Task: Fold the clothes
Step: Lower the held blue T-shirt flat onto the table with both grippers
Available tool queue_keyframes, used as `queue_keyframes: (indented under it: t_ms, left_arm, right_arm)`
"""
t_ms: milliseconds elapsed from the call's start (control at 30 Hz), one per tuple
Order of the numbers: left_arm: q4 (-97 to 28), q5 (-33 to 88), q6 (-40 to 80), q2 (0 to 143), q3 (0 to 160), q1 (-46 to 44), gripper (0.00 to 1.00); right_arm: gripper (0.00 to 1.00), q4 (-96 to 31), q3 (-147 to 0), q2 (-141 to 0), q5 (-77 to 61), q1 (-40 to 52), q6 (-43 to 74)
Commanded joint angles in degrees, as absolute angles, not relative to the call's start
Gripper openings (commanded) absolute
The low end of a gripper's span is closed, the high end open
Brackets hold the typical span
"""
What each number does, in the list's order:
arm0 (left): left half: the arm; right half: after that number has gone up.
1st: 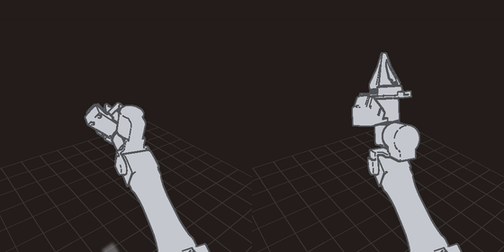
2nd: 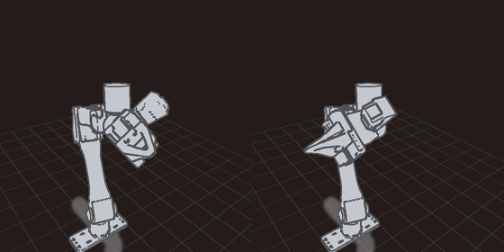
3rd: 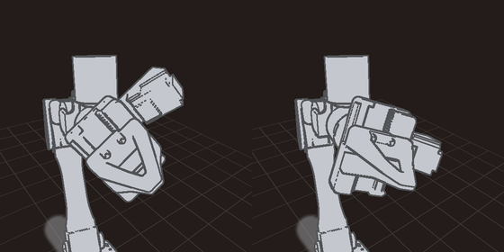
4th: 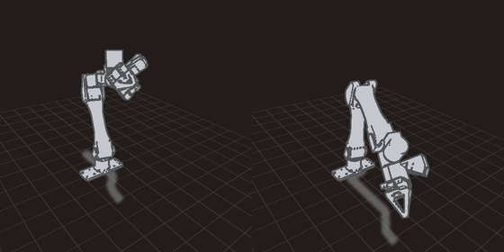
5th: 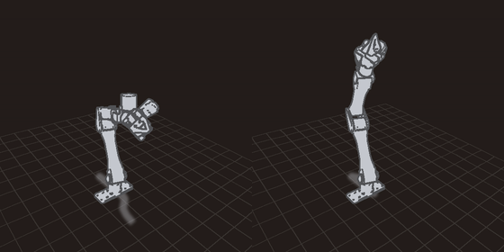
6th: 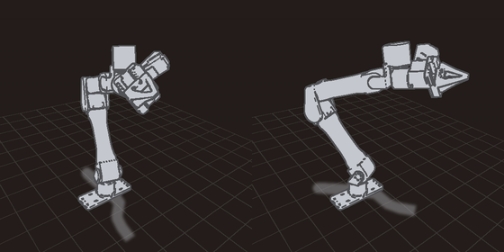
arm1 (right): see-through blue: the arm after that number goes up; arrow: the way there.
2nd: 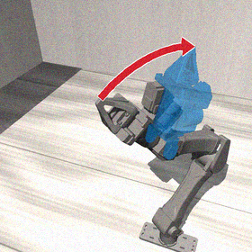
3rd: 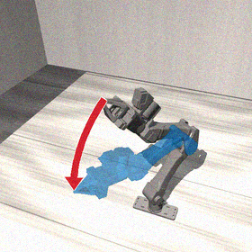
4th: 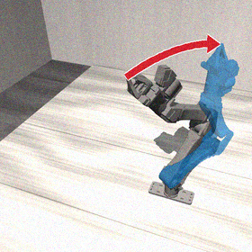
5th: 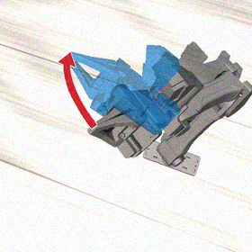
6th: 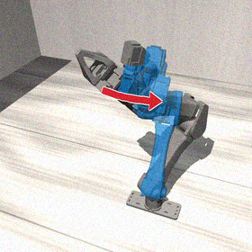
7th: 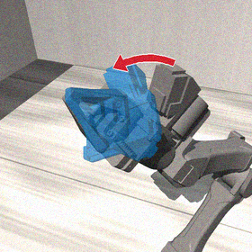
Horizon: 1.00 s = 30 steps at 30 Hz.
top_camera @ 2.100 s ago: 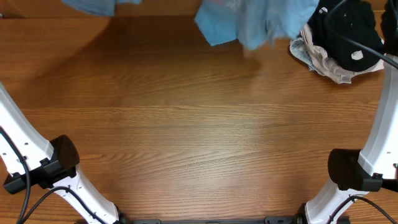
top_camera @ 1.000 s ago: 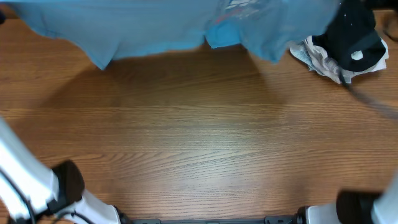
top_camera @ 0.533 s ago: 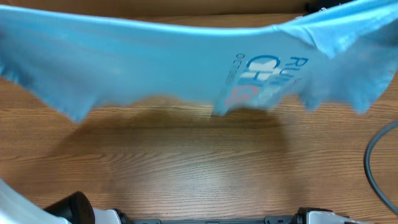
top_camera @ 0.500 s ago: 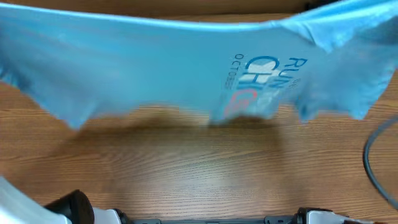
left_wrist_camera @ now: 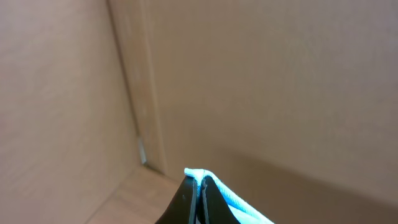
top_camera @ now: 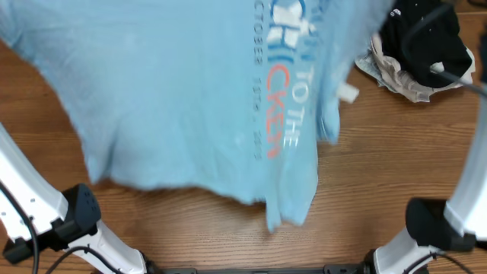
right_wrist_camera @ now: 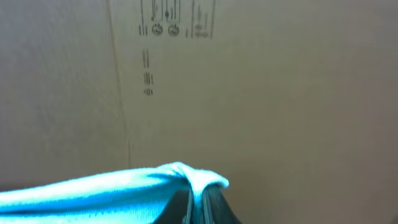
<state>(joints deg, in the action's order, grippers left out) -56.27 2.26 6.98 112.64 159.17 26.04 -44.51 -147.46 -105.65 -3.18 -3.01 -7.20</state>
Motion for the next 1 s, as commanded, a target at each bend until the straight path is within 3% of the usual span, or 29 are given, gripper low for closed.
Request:
queue_keyframes:
  t_ms: [0, 167, 433, 967]
  left_arm:
    - [-50.8, 1.3, 9.3, 113.8, 159.3, 26.0, 0.04]
    - [-44.1, 1.5, 9.4, 112.7, 159.3, 25.3, 0.04]
    - [-42.2, 3.1, 9.1, 110.8, 159.3, 25.5, 0.04]
    - [-83.6, 4.5, 7.3, 116.1, 159.1, 25.5, 0.04]
  right_arm:
    - [0.04, -37.8, -147.8, -105.8, -0.9, -3.8, -4.3]
    - [0.04, -32.1, -150.4, -104.7, -0.8, -4.2, -1.4]
    - [0.04, -32.9, -153.8, -104.7, -0.8, -4.2, -1.7]
    - [0.04, -67.3, -153.7, -118.0, -14.1, -4.2, -1.7]
